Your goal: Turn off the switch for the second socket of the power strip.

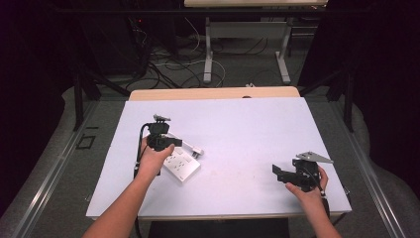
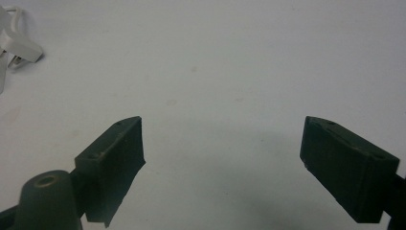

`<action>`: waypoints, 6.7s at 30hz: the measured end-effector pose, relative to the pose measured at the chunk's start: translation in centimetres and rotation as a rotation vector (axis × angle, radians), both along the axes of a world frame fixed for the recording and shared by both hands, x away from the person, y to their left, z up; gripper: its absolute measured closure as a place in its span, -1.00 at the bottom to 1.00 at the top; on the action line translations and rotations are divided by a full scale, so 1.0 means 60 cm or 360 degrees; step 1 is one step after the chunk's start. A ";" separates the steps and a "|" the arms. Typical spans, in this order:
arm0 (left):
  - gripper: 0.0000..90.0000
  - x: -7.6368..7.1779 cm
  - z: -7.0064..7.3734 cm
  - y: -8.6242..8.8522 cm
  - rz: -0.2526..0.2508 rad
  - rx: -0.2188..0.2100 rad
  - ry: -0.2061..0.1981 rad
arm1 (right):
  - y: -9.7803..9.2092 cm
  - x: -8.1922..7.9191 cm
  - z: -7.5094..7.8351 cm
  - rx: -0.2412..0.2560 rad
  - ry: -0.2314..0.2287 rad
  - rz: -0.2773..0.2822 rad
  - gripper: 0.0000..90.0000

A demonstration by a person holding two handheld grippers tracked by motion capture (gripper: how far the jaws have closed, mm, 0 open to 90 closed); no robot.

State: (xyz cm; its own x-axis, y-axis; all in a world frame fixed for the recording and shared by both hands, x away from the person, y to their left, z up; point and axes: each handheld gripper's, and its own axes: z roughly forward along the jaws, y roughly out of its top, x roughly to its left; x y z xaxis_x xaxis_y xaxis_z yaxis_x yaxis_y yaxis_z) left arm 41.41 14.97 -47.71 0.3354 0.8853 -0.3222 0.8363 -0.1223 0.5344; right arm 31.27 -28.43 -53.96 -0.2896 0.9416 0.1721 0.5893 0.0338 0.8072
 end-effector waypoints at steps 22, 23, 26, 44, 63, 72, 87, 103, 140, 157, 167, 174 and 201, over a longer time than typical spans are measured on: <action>0.99 0.021 -0.032 -0.009 0.0030 0.0077 0.0120 | -0.002 0.001 -0.001 0.0009 -0.0002 0.0012 -0.68; 0.99 0.022 -0.032 -0.008 0.0017 0.0082 0.0132 | -0.002 0.001 0.000 0.0011 0.0000 0.0012 -0.68; 0.99 0.023 -0.035 -0.009 0.0006 0.0100 0.0142 | -0.002 0.001 -0.001 0.0014 -0.0001 0.0013 -0.68; 0.99 0.028 -0.050 -0.015 -0.0004 0.0150 0.0179 | -0.002 0.001 0.000 0.0018 0.0000 0.0014 -0.68; 0.99 0.027 -0.059 -0.020 -0.0026 0.0163 0.0190 | -0.003 0.001 -0.001 0.0027 0.0006 0.0014 -0.67; 0.98 0.026 -0.056 -0.019 -0.0031 0.0183 0.0165 | -0.001 0.002 -0.002 0.0042 0.0007 -0.0003 -0.68; 0.96 0.023 -0.055 -0.023 -0.0036 0.0243 0.0143 | -0.002 0.001 -0.001 0.0049 0.0020 0.0013 -0.67; 1.00 0.021 -0.062 -0.017 -0.0050 0.0219 0.0130 | -0.003 0.002 -0.002 0.0045 0.0018 0.0020 -0.67; 0.85 0.020 -0.060 -0.014 -0.0028 0.0198 0.0115 | -0.002 0.004 -0.002 0.0051 0.0022 0.0016 -0.67; 0.73 0.019 -0.052 -0.013 -0.0036 0.0181 0.0101 | -0.002 0.004 -0.003 0.0055 0.0022 0.0017 -0.67; 0.65 0.019 -0.043 -0.015 -0.0060 0.0182 0.0087 | -0.002 0.004 -0.003 0.0055 0.0023 0.0022 -0.67; 0.58 0.017 -0.038 -0.017 -0.0061 0.0167 0.0073 | -0.002 0.004 -0.002 0.0056 0.0023 0.0023 -0.67; 0.21 0.004 -0.012 -0.014 -0.0123 0.0182 -0.0035 | -0.003 0.004 -0.002 0.0046 0.0001 0.0013 -0.67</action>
State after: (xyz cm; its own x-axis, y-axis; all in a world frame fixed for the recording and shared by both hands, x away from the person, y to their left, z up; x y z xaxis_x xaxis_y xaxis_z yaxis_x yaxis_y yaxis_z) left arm 41.67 14.15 -48.43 0.4102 0.8869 -0.2125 0.8101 -0.2473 0.5316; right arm 31.48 -28.60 -54.08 -0.2973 0.9337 0.1996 0.5898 0.0152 0.8074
